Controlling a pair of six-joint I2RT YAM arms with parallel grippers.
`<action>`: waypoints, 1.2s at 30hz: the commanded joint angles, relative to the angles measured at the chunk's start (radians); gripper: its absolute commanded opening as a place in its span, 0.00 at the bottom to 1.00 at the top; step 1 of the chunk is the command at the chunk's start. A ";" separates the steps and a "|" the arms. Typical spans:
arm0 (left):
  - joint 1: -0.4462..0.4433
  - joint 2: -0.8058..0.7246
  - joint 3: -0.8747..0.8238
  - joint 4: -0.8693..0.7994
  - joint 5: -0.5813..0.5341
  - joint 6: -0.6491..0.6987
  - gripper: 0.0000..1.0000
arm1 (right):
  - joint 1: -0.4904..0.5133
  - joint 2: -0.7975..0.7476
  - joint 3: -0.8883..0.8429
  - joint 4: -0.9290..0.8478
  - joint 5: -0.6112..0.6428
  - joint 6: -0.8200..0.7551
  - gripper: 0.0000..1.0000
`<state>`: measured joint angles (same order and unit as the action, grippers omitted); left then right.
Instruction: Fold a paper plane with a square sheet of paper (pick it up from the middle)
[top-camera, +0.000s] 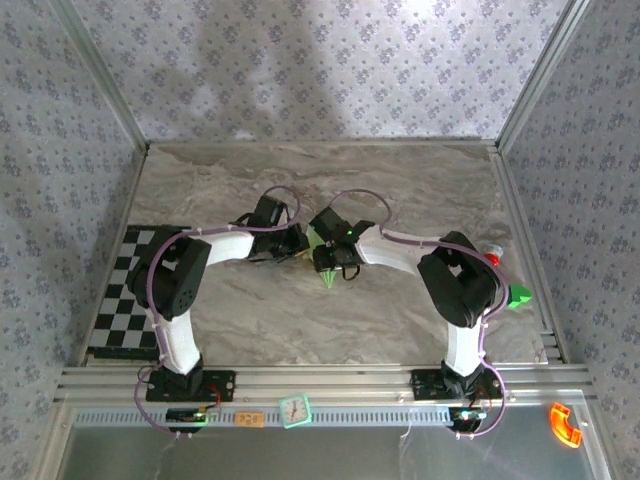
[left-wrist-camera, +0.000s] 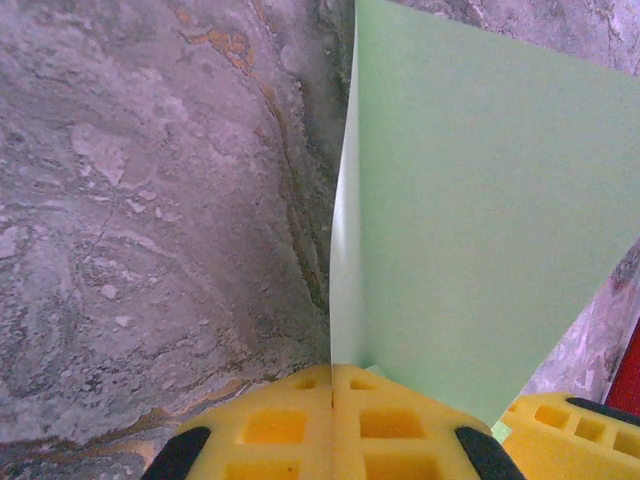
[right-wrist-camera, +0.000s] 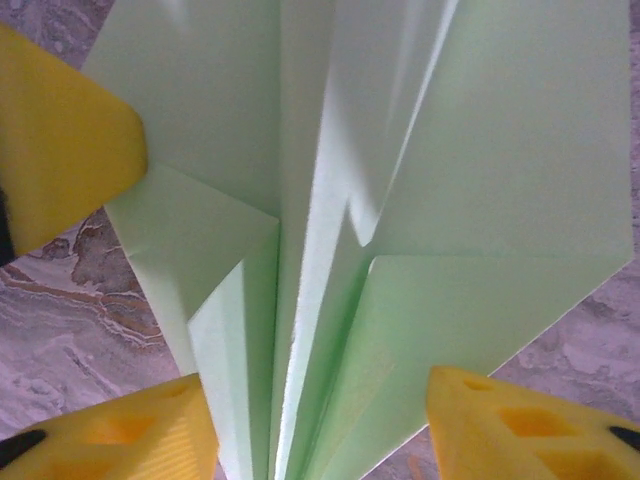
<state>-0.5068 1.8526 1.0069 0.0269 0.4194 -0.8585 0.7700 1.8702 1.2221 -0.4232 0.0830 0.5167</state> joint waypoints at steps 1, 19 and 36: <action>-0.008 -0.034 0.030 -0.007 0.014 -0.004 0.04 | -0.006 -0.015 0.020 -0.022 0.023 0.016 0.49; -0.008 -0.038 0.027 -0.007 0.021 -0.004 0.06 | -0.009 0.041 0.068 -0.044 -0.002 0.047 0.30; 0.005 -0.089 0.011 -0.018 -0.008 -0.011 0.25 | -0.012 0.074 0.092 -0.075 -0.011 0.070 0.28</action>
<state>-0.5056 1.8267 1.0069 0.0219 0.4240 -0.8642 0.7635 1.9247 1.2877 -0.4572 0.0811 0.5621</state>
